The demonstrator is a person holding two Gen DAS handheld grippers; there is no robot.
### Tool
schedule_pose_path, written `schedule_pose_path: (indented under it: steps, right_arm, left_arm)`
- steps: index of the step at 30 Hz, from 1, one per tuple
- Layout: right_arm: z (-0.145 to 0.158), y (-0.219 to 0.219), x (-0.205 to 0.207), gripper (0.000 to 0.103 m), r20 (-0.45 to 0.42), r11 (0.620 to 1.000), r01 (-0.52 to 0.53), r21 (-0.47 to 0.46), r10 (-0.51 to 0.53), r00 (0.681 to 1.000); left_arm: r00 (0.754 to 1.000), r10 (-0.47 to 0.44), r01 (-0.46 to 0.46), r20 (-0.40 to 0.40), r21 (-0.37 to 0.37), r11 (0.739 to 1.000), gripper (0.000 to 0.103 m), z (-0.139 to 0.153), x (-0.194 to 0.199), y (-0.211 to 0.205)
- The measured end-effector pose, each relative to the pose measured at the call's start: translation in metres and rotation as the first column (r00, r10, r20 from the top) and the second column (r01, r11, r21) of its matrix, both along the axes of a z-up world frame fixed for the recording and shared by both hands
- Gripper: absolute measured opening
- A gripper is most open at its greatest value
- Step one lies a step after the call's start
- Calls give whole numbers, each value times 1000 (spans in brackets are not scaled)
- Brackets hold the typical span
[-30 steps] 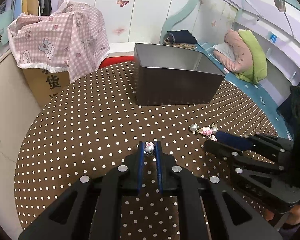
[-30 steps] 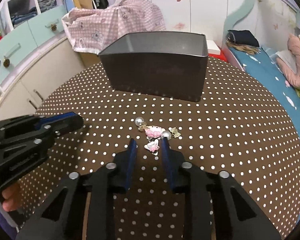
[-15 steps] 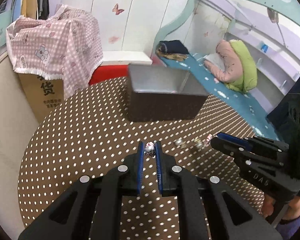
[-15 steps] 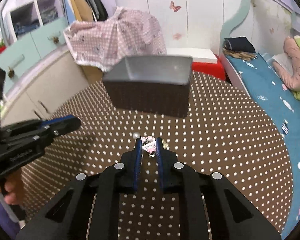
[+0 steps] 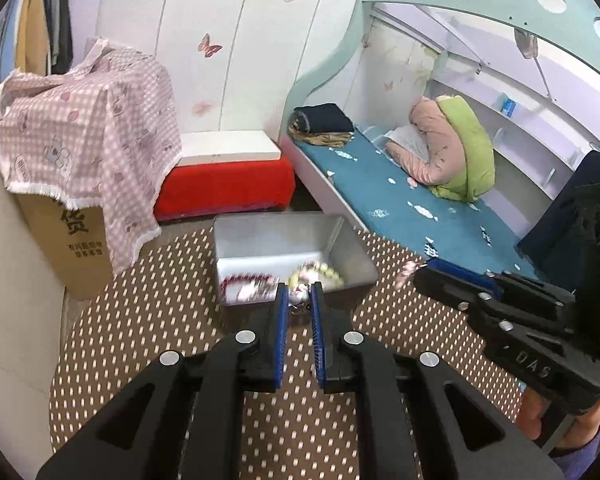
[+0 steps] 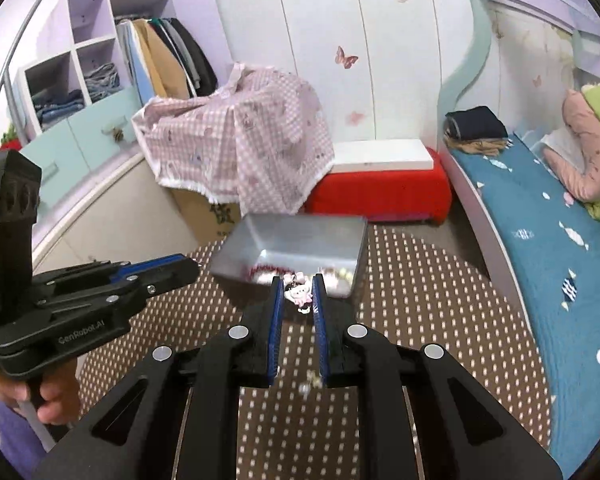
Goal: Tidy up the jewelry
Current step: 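Carry both pink charms into the grey box and open both grippers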
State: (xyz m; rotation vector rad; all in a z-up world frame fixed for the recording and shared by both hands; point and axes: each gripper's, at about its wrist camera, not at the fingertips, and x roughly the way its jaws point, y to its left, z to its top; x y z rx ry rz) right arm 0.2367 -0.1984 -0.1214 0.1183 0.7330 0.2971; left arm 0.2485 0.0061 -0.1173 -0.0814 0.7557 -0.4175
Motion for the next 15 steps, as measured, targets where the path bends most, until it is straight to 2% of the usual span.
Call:
schedule_pose_path:
  steps: [5, 15]
  right_arm:
    - [-2, 5, 29, 15, -4, 1000, 6, 5, -6, 1000]
    - [-36, 13, 70, 15, -76, 1000, 7, 7, -7, 997]
  left_arm:
    - [1000, -5, 5, -28, -5, 1000, 10, -1, 29, -8]
    - [992, 15, -13, -128, 14, 1000, 10, -34, 67, -13]
